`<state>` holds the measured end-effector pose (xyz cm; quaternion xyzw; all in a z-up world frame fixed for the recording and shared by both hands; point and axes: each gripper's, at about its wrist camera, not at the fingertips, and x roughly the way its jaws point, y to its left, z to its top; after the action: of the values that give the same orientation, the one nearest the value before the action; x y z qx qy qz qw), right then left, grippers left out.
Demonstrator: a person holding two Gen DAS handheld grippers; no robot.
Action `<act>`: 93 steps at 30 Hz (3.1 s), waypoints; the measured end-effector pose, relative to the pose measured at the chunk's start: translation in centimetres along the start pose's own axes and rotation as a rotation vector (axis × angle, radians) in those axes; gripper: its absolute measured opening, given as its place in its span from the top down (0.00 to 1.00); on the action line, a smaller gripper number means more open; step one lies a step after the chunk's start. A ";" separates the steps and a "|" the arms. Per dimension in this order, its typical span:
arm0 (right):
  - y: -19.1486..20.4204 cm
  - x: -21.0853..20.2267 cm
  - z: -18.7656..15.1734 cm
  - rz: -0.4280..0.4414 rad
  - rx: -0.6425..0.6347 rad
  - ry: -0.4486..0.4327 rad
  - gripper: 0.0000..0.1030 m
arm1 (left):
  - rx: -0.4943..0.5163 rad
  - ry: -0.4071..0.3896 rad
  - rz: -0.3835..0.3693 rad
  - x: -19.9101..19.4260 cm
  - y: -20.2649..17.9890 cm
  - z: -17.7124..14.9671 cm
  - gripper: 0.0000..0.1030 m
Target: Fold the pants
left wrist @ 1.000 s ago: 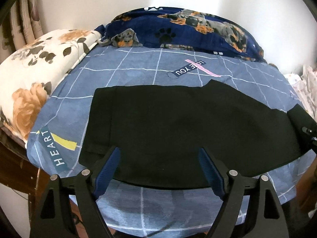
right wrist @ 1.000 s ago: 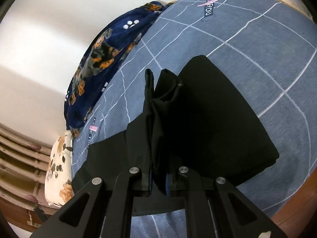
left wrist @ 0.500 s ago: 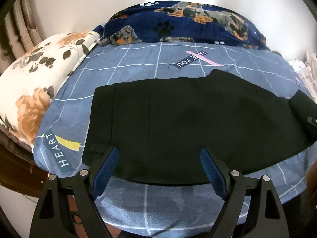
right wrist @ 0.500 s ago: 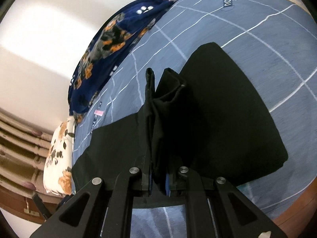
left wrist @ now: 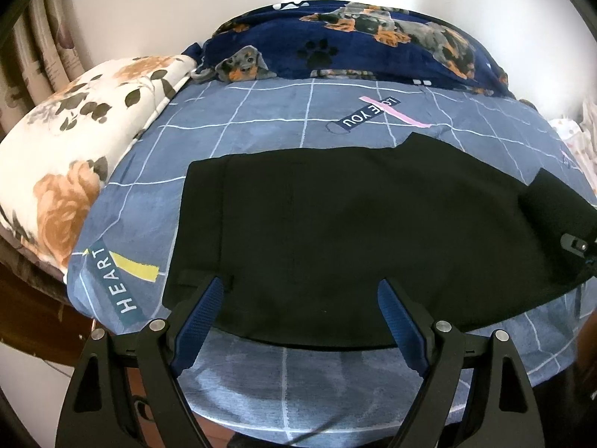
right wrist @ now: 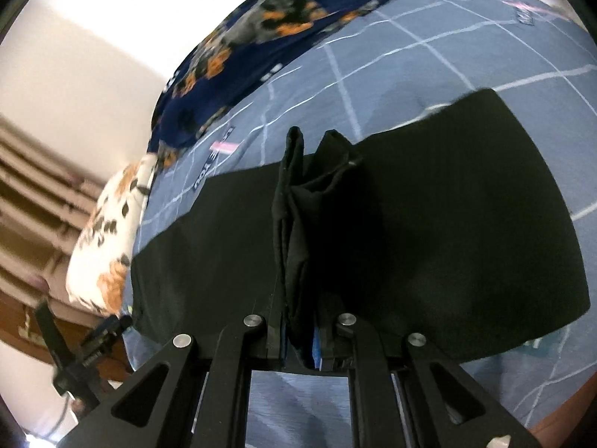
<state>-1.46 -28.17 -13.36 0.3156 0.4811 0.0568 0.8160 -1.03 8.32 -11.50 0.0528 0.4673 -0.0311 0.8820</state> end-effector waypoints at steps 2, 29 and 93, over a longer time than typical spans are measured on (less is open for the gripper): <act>1.2 0.7 -0.2 -0.022 -0.048 0.004 0.89 | 0.003 0.001 0.001 0.0 0.0 0.0 0.17; 7.7 4.2 -3.5 0.096 -0.336 0.114 0.45 | -0.033 0.046 -0.020 1.0 0.6 -0.2 0.17; -1.1 5.8 -1.6 0.275 0.135 0.129 0.61 | -0.263 0.076 -0.782 2.8 9.0 5.1 0.72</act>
<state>0.02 -25.98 -18.87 0.4283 0.4875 0.1556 0.7448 5.66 16.59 -10.41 -0.2406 0.4843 -0.3021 0.7850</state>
